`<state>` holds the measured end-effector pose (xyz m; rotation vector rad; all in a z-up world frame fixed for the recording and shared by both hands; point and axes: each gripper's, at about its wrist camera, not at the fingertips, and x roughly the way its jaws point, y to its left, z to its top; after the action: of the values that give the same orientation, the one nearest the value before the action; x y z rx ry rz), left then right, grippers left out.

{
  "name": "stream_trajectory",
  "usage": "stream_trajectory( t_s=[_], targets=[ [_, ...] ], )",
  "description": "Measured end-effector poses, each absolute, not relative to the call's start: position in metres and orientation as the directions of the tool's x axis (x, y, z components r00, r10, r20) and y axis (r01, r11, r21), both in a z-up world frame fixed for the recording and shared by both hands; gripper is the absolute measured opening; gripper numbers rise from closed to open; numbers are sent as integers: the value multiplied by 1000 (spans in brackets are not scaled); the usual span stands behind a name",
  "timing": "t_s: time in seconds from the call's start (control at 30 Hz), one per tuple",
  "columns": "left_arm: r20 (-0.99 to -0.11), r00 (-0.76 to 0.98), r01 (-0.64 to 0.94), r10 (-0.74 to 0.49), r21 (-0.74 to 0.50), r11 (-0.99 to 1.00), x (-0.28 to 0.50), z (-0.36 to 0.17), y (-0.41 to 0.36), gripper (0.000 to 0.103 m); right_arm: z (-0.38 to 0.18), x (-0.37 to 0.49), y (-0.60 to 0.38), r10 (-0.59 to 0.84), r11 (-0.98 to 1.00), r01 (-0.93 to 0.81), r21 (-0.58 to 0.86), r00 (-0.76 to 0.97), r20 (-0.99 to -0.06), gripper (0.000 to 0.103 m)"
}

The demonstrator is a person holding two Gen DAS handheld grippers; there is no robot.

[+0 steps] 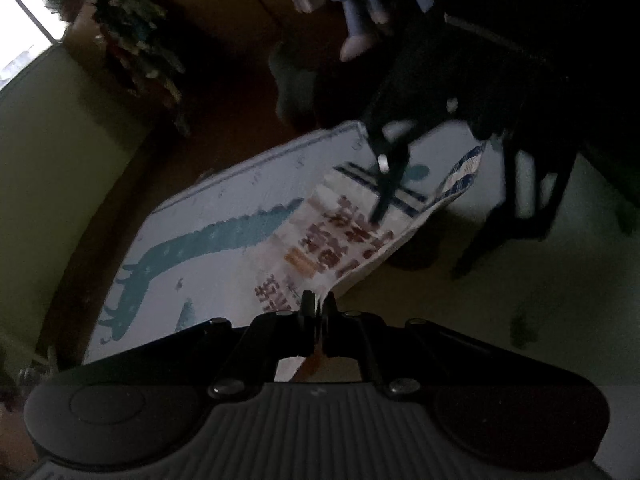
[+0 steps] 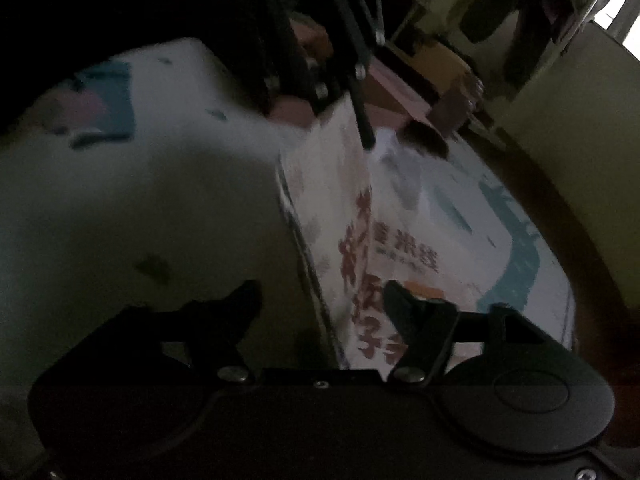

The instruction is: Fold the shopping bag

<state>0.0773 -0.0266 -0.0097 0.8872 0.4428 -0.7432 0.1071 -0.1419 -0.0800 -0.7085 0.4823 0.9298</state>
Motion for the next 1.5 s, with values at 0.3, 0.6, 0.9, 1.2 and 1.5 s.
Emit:
stream_trajectory(
  t_s=[0.3,0.6,0.9,1.2,1.5],
  targets=[
    [-419,712,693,-564,290,660,77,8,14,46,-72,173,-193,705,671,-646,365,403,-583,11],
    [-355,758,603,-547,60,796,101,-2,38,44,-118,204,-244,755,619,-143,772,380,-534,11],
    [-561,722,523,-406,58,850,168,-53,-9,34,-125,204,-253,690,661,-20,750,409,-597,17],
    [-694,662,436,-282,51,898,220,-96,-26,35,-87,185,-289,445,851,-40,524,584,-679,46],
    [-721,650,408,-240,65,911,220,-91,-1,35,-71,174,-223,490,838,-518,169,582,-649,30]
  ],
)
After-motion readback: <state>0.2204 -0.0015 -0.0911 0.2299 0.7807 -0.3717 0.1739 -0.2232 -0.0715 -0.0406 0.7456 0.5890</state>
